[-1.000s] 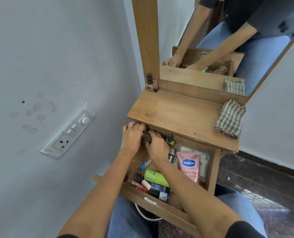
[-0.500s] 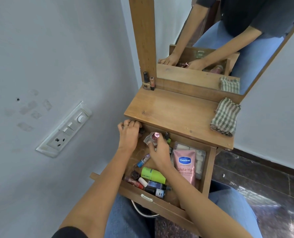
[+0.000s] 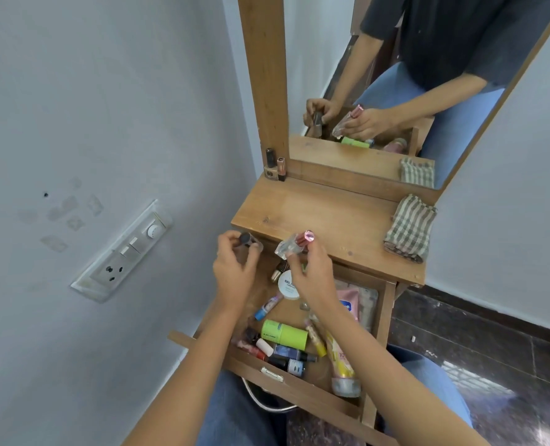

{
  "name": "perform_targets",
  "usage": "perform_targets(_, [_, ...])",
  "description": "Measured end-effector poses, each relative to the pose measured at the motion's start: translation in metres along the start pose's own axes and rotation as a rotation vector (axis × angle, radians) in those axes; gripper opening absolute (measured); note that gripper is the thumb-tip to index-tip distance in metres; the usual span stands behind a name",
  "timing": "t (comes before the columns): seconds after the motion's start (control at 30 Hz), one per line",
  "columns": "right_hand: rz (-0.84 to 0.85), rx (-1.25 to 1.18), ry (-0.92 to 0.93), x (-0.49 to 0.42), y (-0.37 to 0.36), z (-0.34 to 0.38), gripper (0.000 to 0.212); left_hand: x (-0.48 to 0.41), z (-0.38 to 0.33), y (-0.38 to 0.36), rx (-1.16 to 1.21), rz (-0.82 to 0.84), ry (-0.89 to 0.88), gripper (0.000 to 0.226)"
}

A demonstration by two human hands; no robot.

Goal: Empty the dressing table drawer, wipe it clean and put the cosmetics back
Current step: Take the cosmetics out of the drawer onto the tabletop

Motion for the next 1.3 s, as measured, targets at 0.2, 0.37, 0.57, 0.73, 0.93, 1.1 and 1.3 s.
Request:
perform_targets(0.2, [-0.079,0.087,0.065,-0.051,0.025,0.012,0.008,-0.044,-0.03,-0.014,0.125,-0.049,-0.009,0.022])
perform_targets(0.37, [-0.055,0.181,0.014,-0.094,0.026,0.001,0.008,-0.085,-0.028,-0.043,-0.041,0.05,0.044,0.022])
perform_targets(0.57, [-0.059,0.198,0.015,-0.124,0.02,-0.004,0.024,-0.108,-0.023,-0.064,-0.177,0.078,0.031,0.029])
perform_targets(0.73, [-0.095,0.116,-0.058,-0.138,0.019,-0.01,0.025,-0.119,-0.022,-0.074,-0.133,0.03,0.046,0.033])
perform_targets(0.93, [-0.167,0.029,-0.072,-0.151,0.016,-0.01,0.02,-0.133,-0.015,-0.084,-0.064,0.02,0.09,0.027])
perform_targets(1.1, [-0.169,0.046,-0.121,-0.161,0.015,-0.009,0.023,-0.141,-0.013,-0.087,-0.037,0.014,0.086,0.022])
perform_targets(1.3, [-0.182,0.091,-0.181,-0.168,0.013,-0.009,0.021,-0.144,-0.009,-0.089,-0.048,0.01,0.082,0.022])
Point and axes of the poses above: each hand's wrist, its own x-axis away from the middle knuckle, its own y-axis out of the back of the hand, z = x × y, the point moved 1 cm from there along -x, towards the middle knuckle, and after that the axes turned 10 degrees about z, right-handed, at the moved point
